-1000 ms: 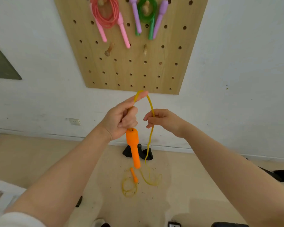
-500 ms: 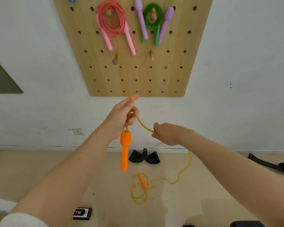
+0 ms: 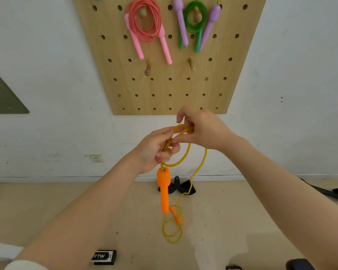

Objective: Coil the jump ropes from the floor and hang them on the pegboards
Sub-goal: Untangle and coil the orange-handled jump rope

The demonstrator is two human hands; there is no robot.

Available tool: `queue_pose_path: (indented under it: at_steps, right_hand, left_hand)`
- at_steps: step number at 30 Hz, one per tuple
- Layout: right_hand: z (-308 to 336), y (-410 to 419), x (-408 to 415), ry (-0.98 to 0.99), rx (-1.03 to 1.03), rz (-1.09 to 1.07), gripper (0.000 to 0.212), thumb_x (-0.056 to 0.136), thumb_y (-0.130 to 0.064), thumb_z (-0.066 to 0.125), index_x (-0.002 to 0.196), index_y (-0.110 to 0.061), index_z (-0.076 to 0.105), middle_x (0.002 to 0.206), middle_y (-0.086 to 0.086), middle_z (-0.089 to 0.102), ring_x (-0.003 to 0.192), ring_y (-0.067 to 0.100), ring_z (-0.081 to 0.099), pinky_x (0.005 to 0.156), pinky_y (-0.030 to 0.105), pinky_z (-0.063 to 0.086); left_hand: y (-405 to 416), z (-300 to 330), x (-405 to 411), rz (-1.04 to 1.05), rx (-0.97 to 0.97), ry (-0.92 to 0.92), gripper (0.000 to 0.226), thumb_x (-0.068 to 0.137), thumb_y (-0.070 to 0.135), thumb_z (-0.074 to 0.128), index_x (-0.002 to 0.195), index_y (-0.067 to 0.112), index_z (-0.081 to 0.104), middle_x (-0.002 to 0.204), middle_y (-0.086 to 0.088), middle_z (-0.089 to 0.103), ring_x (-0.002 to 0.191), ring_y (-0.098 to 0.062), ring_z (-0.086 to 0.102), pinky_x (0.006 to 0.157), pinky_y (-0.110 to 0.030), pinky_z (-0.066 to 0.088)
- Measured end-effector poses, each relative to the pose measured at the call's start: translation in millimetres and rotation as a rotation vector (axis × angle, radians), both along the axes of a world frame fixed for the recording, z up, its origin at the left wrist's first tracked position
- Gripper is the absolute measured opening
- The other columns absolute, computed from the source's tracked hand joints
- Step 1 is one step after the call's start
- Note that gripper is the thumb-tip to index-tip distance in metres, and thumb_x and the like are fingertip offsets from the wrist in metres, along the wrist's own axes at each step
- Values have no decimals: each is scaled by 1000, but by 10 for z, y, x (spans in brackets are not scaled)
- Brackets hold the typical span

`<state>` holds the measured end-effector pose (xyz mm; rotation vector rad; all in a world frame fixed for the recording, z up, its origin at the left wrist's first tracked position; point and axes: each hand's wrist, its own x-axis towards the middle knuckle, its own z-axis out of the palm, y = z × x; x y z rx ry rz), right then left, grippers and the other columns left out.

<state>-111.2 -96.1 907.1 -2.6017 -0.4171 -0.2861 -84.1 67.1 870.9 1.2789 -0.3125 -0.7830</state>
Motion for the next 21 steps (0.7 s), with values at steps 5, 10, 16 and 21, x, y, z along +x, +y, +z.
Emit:
queue_pose_path:
  at_steps: [5,10,16,21]
  right_hand:
    - [-125,38,118,-50,-34,65,43,78,-42,69,113,-17,63,96,-6,47,59,-5,40,65,26,41]
    - [-174,146,180,60,-87,168,29,89,-33,59,89,-5,67,80,0,58,63,10,47,62,23,34]
    - [-22,312,214,120,195,118,36,98,-24,45,65,-11,52,55,-7,48,47,2,45,51,12,34]
    - [-24,394,190,429,638,86,32,97,-25,45,69,-10,45,57,0,37,49,8,35,51,22,35]
  left_hand:
    - [136,58,71,3,130,-121,32,102,22,28,87,9,53,53,0,46,39,-8,16,38,-18,14]
    - [222,65,104,36,273,-226,40,99,21,38,66,9,58,46,1,46,41,-12,40,42,-19,35]
    - [277,26,107,121,-51,-94,42,94,38,38,60,15,44,55,5,43,61,-11,51,65,-22,48]
    - [366,-26,47,178,-491,148,38,87,36,44,58,17,60,61,4,51,49,-7,48,46,-17,44]
